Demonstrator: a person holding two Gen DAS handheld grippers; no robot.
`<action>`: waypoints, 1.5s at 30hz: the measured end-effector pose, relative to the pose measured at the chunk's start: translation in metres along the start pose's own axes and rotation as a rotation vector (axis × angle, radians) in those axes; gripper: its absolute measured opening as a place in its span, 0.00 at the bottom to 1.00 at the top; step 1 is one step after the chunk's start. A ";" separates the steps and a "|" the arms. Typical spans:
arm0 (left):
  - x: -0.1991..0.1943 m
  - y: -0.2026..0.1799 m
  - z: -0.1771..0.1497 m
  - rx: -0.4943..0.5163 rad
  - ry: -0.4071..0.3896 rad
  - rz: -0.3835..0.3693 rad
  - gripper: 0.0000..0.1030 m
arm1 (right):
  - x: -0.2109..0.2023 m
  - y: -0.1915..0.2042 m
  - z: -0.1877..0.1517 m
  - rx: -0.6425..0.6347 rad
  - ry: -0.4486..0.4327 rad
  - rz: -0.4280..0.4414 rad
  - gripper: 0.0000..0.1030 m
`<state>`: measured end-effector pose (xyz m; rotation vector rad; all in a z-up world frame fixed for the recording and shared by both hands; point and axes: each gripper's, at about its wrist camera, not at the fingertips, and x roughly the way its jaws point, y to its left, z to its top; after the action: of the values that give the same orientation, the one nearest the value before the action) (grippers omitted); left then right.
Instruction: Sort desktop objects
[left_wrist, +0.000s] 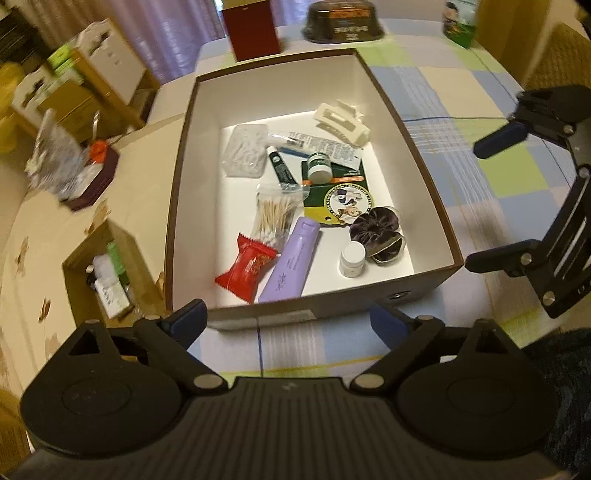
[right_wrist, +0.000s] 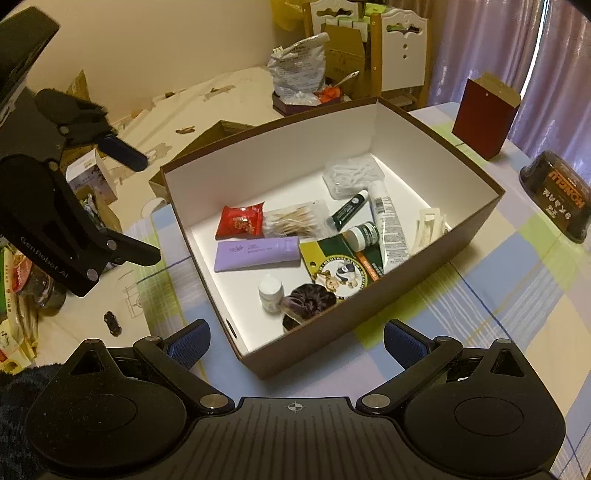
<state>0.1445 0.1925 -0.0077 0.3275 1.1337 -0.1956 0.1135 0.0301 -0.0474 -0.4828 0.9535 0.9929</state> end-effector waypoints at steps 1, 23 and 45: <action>-0.001 -0.003 -0.002 -0.014 0.001 0.006 0.91 | -0.001 -0.001 -0.002 -0.004 0.000 0.002 0.99; -0.028 -0.077 -0.025 -0.250 -0.009 0.102 0.92 | -0.034 -0.014 -0.048 -0.137 -0.024 0.051 0.99; -0.062 -0.131 -0.033 -0.464 -0.127 0.224 0.92 | -0.059 -0.040 -0.070 -0.152 -0.057 0.063 0.99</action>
<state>0.0491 0.0804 0.0152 0.0266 0.9747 0.2408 0.1048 -0.0685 -0.0366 -0.5507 0.8501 1.1356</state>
